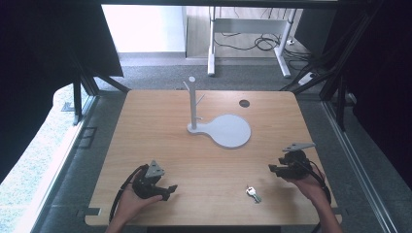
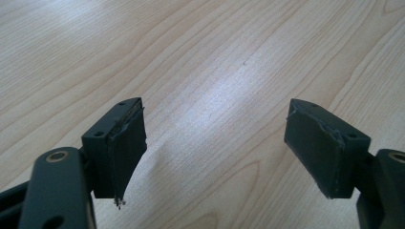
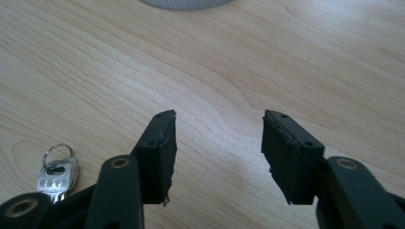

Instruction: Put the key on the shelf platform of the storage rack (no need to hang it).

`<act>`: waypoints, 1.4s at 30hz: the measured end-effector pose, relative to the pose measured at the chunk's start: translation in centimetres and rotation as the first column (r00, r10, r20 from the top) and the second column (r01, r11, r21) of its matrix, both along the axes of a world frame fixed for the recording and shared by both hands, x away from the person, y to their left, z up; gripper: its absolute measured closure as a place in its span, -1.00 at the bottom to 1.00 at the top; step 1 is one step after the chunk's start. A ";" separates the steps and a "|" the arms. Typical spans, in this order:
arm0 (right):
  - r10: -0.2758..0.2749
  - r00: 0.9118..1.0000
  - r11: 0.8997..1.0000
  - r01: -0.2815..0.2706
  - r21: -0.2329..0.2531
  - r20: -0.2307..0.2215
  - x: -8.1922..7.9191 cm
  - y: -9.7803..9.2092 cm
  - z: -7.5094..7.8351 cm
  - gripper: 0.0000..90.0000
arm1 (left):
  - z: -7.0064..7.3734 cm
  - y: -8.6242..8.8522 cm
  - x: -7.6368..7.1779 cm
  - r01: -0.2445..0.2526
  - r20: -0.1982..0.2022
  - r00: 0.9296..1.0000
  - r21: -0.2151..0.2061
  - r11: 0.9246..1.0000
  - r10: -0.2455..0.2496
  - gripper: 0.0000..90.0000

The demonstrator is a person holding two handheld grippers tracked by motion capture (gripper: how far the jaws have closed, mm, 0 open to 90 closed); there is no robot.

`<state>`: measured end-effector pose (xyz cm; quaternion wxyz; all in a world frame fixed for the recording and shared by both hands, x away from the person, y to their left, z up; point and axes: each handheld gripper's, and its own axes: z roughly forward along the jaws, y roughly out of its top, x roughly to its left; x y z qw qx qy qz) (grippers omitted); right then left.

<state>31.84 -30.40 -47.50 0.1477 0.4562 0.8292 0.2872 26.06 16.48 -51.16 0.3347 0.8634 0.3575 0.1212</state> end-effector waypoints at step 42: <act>0.239 0.955 0.968 -0.249 -0.036 -0.174 -2.0 7.5 -0.6 0.28 | -0.3 -0.4 -0.1 0.020 -0.005 1.000 0.003 1.000 -0.020 -0.50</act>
